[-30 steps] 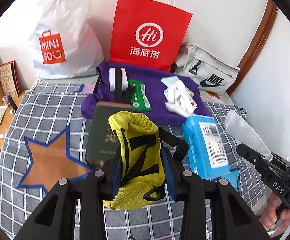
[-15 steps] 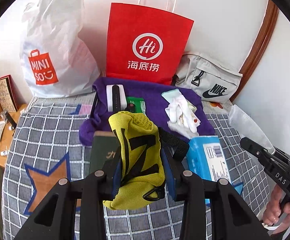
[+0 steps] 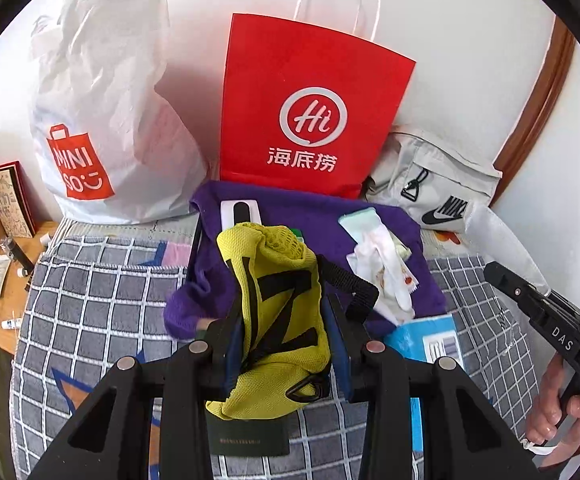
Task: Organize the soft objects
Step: 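Carry the yellow pouch with the left tool while the right tool carries the mesh net toward the towel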
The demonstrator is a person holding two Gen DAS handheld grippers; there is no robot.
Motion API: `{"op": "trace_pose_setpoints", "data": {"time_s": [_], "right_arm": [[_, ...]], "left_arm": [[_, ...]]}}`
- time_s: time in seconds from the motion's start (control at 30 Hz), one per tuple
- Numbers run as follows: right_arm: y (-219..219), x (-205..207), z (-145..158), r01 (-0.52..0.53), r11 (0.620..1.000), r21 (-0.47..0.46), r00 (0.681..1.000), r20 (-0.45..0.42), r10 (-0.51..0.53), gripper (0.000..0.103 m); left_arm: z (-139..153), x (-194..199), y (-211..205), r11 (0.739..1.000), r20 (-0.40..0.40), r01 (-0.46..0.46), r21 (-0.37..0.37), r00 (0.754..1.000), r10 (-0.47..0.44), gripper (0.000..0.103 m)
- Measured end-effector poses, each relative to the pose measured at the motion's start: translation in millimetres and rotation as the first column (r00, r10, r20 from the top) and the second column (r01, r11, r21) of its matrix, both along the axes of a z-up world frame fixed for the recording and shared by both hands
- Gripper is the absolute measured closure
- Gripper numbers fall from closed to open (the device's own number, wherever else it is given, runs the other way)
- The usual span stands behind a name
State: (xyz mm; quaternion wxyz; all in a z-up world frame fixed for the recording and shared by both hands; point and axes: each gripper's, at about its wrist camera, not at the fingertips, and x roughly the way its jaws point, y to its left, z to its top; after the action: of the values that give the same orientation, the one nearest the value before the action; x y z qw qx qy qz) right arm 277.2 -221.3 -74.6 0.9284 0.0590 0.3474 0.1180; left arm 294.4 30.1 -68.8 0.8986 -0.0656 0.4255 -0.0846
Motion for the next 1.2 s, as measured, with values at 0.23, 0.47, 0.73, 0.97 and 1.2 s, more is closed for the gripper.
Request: {"op": "trace_pose_setpoints", "data": {"time_s": [0.23,0.47,0.73,0.97,1.2], "right_arm": [[3.3,38.4,1.7,-0.009,1.0,-0.003,1.0,0.007,0.009,0.09],[2.5,79.7,-4.0,-0.008,1.0,-0.012,1.0,-0.002,0.008,0.09],[-5.5,113.0,-33.7,-0.001,1.0,0.0,0.998,-0.062,0.001,0.09],[-16.5,135.7,-71.2,0.013,1.0,-0.014,0.985,-0.173,-0.016,0.09],[-12.2,149.1,-97.0,-0.009,0.999,-0.036,0.971,-0.241,0.0,0.09]], "left_arm": [[-6.2,26.5,3.5,1.0,-0.019,-0.011,-0.015,1.0,0.01,0.068],[-12.8,56.1,6.3,0.999,-0.039,-0.02,-0.037,0.999,0.019,0.068],[-25.2,86.1,-6.2,1.0,-0.053,-0.007,-0.019,0.999,0.006,0.067],[-45.8,111.4,-16.5,0.999,-0.093,0.017,-0.042,0.995,-0.021,0.067],[-70.1,125.7,-20.8,0.996,-0.137,0.052,-0.065,0.989,-0.061,0.067]]}}
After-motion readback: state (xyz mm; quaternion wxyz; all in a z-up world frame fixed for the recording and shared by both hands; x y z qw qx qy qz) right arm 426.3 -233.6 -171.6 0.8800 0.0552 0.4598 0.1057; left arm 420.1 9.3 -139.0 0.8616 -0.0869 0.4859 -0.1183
